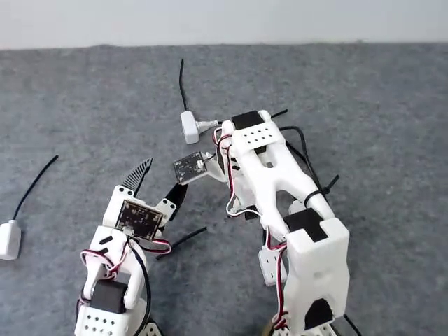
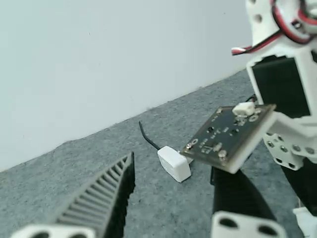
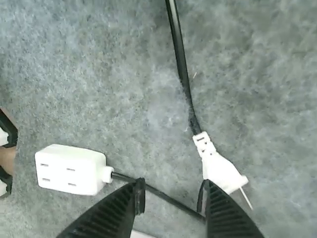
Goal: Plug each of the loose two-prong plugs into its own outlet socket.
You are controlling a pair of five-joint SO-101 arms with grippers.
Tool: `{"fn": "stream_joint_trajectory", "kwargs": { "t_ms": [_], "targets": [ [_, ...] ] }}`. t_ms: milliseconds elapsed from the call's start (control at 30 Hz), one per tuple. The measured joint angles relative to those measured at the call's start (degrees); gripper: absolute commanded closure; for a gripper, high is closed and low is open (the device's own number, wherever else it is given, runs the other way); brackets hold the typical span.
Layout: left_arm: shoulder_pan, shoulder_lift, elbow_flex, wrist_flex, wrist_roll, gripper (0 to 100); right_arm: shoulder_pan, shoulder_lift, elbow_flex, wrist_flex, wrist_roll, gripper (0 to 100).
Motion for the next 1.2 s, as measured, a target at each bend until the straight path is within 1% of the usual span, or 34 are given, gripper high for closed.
{"fn": "stream_joint_trajectory", "kwargs": {
  "t_ms": [133,500,733,1000,1200],
  "targets": [
    [0.00,-0.09,-0.09,0.00,0.00,76,-0.09,-1.85,-2.20,0.18,-3.25,81.5],
    [0.00,-0.35,-0.62,-0.35,0.00,76,-0.79,-8.26,-1.32,-0.09,-7.30,81.5],
    [0.26,-0.62,-0.97,-2.73,0.00,76,-1.05,-14.15,-1.58,0.79,-8.44,81.5],
    [0.18,-0.88,-1.41,-3.69,0.09,76,-2.02,-19.60,-1.41,1.67,-8.53,81.5],
    [0.18,-0.88,-1.41,-3.96,0.09,76,-2.46,-23.74,-1.41,1.85,-10.46,81.5]
  ]
}}
